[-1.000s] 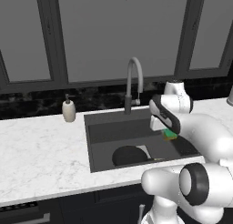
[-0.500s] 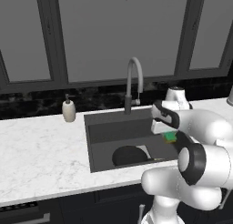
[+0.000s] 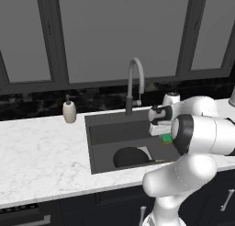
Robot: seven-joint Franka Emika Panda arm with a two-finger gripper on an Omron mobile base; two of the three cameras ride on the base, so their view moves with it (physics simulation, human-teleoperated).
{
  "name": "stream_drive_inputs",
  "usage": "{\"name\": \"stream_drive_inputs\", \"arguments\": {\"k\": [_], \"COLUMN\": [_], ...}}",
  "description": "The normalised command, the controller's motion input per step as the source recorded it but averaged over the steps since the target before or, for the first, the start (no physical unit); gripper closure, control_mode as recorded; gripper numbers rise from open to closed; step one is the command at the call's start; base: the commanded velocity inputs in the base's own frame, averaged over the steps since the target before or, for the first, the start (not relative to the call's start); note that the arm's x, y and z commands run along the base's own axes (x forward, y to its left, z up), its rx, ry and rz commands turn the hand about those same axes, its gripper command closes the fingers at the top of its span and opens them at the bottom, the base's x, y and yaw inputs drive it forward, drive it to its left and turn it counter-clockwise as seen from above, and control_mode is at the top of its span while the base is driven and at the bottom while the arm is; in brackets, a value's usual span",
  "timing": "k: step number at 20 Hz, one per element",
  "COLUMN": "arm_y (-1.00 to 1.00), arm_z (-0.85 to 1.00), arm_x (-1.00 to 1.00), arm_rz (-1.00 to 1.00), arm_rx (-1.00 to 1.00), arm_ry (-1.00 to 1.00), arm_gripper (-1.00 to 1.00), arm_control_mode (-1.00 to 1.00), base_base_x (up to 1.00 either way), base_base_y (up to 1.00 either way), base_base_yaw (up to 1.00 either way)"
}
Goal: Pick the pan and sponge and place them into the sink. Then turn on the water.
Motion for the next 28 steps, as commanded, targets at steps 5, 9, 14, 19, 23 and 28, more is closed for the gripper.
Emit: {"name": "stream_drive_inputs", "arguments": {"k": [5, 9, 14, 19, 23, 28], "arm_y": [-0.04, 0.0, 0.0, 0.0, 0.0, 0.0], "arm_z": [-0.41, -0.39, -0.34, -0.36, -0.4, -0.41], "arm_x": [0.27, 0.09, 0.23, 0.27, 0.2, 0.14], "arm_rz": [0.0, 0.0, 0.0, 0.0, 0.0, 0.0], "arm_rx": [0.0, 0.0, 0.01, 0.03, 0.02, 0.0], "arm_ry": [0.0, 0.0, 0.0, 0.0, 0.0, 0.0], "arm_gripper": [1.0, 1.0, 1.0, 1.0, 1.0, 1.0], "arm_control_mode": [-1.0, -1.0, -1.0, -1.0, -1.0, -1.0], "base_base_x": [0.0, 0.0, 0.0, 0.0, 0.0, 0.0], "base_base_y": [0.0, 0.0, 0.0, 0.0, 0.0, 0.0], "base_base_yaw": [0.0, 0.0, 0.0, 0.0, 0.0, 0.0]}}
